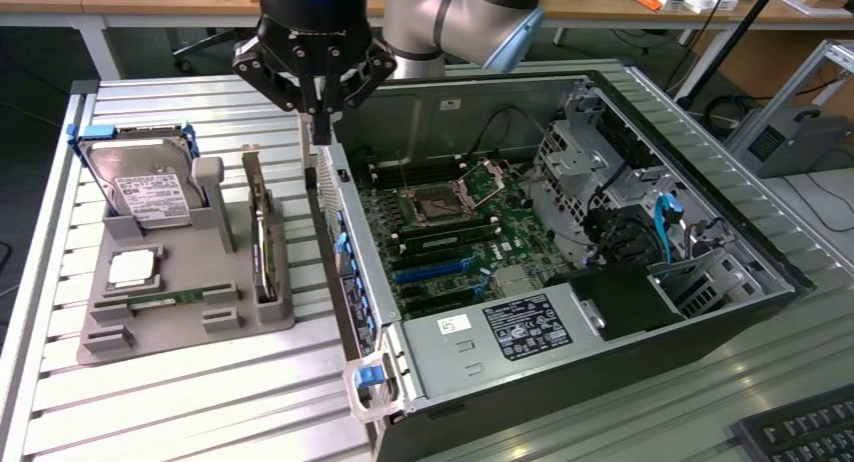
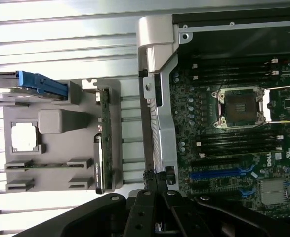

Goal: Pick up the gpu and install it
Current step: 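Reach for the gpu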

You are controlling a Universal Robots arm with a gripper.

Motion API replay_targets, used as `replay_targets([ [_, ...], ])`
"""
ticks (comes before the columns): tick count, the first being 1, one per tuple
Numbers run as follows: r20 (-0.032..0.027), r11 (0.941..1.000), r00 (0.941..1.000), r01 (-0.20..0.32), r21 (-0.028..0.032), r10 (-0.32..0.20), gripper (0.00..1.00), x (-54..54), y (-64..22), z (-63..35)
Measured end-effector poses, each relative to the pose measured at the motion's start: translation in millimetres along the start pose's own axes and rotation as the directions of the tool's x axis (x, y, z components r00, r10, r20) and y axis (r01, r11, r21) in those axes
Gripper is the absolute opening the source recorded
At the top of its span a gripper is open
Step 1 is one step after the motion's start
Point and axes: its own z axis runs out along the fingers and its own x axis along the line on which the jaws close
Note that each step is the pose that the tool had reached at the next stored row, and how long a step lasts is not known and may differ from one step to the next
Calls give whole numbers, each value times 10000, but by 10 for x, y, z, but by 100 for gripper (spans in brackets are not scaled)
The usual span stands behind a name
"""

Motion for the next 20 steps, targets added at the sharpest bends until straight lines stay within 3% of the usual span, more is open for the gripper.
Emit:
replay_targets([
  [20,0,10000,10000,0,0,0,10,74,-5,-2],
])
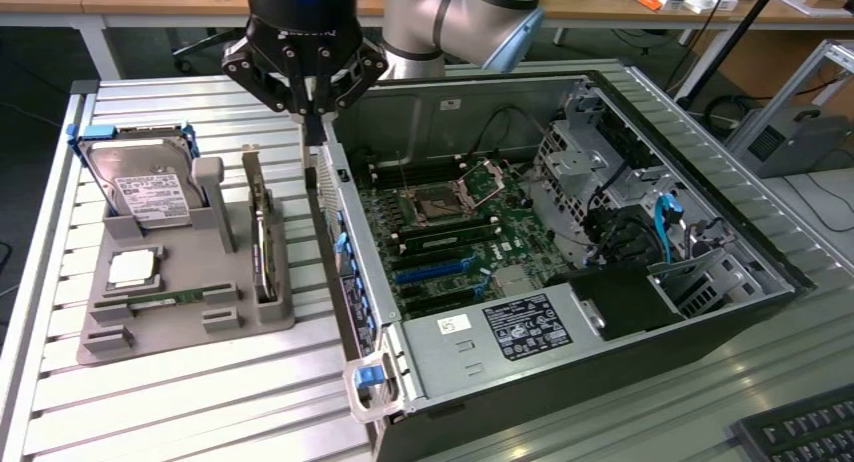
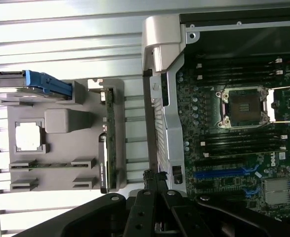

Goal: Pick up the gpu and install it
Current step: 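Reach for the gpu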

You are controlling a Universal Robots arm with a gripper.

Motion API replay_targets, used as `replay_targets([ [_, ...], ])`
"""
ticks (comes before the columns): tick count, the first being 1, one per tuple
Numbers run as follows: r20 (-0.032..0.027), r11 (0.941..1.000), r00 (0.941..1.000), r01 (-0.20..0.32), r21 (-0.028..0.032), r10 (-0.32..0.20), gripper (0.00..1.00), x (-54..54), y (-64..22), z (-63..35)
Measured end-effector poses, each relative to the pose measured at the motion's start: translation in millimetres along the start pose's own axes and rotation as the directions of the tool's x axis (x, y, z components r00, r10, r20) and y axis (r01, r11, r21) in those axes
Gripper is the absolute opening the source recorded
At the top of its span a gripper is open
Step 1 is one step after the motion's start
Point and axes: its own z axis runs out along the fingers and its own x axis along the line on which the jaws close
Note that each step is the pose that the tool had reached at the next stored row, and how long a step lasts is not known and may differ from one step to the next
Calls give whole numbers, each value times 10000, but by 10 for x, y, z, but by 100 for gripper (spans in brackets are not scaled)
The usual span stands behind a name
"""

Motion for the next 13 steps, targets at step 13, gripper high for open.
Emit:
replay_targets([
  [13,0,10000,10000,0,0,0,10,46,-3,-1],
])
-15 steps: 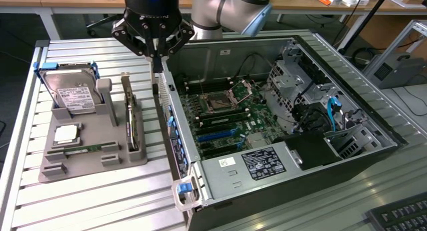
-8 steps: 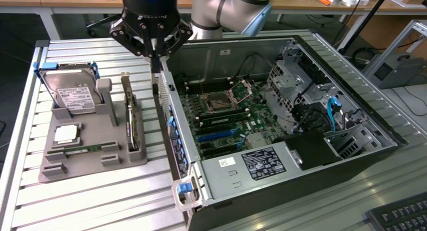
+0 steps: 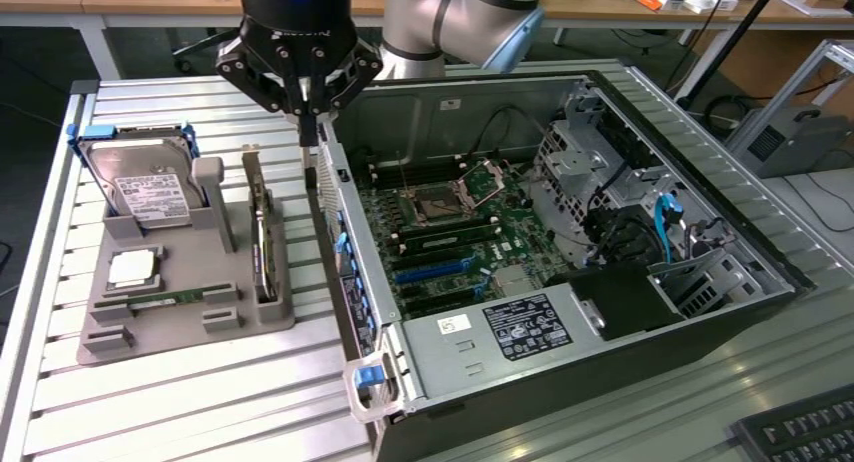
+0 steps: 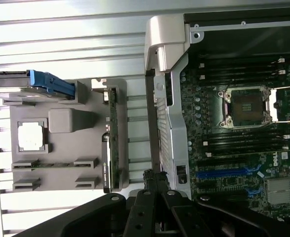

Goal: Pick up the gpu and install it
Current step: 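Reach for the gpu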

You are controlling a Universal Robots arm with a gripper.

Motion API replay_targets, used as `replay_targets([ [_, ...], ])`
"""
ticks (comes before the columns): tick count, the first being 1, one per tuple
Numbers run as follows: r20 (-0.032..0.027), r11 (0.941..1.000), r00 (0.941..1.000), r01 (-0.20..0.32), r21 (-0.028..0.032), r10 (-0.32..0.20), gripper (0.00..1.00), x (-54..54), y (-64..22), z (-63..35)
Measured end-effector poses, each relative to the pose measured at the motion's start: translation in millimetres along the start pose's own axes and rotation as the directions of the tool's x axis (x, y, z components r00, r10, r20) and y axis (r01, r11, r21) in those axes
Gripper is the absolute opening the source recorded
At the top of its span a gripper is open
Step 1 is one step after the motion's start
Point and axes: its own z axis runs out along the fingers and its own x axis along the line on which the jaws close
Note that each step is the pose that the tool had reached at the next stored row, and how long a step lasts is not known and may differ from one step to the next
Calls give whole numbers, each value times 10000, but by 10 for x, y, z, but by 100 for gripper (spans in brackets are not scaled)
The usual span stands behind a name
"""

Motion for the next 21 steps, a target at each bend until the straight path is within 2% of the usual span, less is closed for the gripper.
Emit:
replay_targets([
  [21,0,10000,10000,0,0,0,10,90,-7,-3],
])
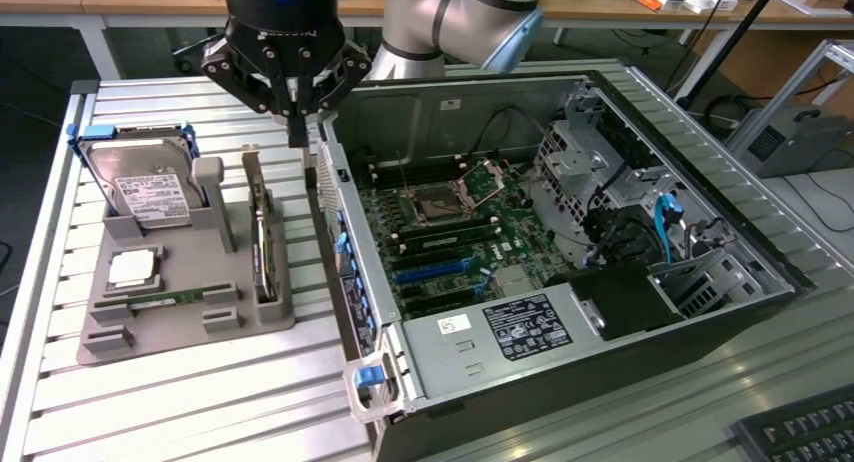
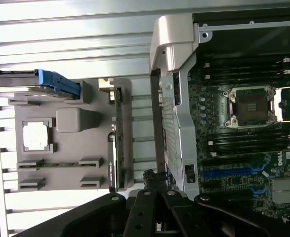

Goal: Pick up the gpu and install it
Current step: 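Reach for the gpu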

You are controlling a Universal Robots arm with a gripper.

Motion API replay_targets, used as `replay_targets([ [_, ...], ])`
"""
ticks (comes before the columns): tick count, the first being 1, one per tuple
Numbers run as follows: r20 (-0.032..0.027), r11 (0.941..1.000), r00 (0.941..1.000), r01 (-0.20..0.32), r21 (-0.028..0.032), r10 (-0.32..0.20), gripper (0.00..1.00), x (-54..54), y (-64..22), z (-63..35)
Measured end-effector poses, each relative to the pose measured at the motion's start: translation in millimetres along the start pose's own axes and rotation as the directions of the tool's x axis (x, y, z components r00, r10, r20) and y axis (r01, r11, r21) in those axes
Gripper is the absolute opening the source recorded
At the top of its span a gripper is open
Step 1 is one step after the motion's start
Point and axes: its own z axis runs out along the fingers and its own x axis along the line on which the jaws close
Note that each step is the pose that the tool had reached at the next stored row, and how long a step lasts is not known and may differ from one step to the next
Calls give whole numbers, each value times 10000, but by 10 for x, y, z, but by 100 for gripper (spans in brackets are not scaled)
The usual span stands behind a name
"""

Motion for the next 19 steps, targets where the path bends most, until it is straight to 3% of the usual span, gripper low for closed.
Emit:
replay_targets([
  [19,0,10000,10000,-1,1,1,10,84,-6,-2],
])
